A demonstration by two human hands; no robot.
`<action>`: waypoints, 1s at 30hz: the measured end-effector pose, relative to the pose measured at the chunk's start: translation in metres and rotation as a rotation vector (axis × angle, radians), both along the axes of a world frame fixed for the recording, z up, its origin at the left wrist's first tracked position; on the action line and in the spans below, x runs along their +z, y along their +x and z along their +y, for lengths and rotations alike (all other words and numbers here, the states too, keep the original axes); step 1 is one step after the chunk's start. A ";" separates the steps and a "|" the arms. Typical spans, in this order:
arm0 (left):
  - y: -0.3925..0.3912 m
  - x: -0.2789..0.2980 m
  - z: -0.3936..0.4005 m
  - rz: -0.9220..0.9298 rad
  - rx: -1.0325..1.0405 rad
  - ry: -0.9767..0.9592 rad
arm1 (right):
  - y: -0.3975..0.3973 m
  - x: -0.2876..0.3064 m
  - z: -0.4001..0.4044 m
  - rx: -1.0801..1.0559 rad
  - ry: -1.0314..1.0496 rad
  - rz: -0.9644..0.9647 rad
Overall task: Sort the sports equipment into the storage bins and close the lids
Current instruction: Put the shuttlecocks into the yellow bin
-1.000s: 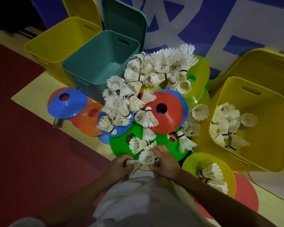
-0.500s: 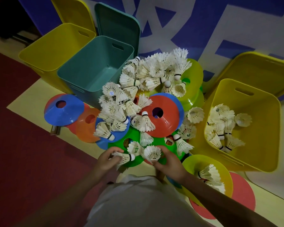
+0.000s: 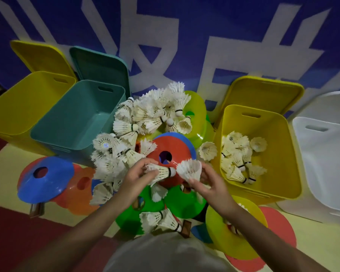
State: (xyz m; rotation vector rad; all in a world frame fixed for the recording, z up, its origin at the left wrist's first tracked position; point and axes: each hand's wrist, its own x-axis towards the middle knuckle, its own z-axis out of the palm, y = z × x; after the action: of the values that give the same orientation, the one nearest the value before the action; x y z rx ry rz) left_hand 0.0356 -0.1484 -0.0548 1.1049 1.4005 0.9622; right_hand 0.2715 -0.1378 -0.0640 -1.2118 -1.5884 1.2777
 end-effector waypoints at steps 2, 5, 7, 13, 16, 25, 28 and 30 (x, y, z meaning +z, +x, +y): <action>0.017 0.019 0.025 -0.027 -0.022 0.062 | 0.013 0.023 0.013 -0.065 0.049 0.061; 0.045 0.044 0.060 -0.060 -0.085 0.145 | 0.039 0.047 0.032 -0.189 0.120 0.079; 0.066 0.055 0.080 -0.050 -0.136 0.188 | 0.058 0.055 0.043 -0.279 0.142 0.076; 0.128 0.063 0.126 0.060 -0.304 0.276 | 0.115 0.058 0.054 -0.485 0.146 0.075; 0.158 0.057 0.142 0.119 -0.378 0.279 | 0.140 0.051 0.052 -0.525 0.147 0.042; 0.239 0.004 0.167 0.518 -0.721 0.165 | 0.210 0.013 0.058 -0.589 -0.039 -0.148; 0.253 -0.024 0.163 0.677 -0.840 0.093 | 0.216 0.006 0.058 -0.547 -0.039 -0.191; 0.260 -0.042 0.159 0.800 -0.904 0.096 | 0.218 0.004 0.057 -0.514 -0.033 -0.194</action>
State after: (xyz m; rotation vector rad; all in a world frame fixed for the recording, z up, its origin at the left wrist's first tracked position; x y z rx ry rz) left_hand 0.2954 0.0104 -0.0967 2.0704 1.1994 -0.1054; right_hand 0.4894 -0.0807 -0.0604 -1.6716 -1.2655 0.8768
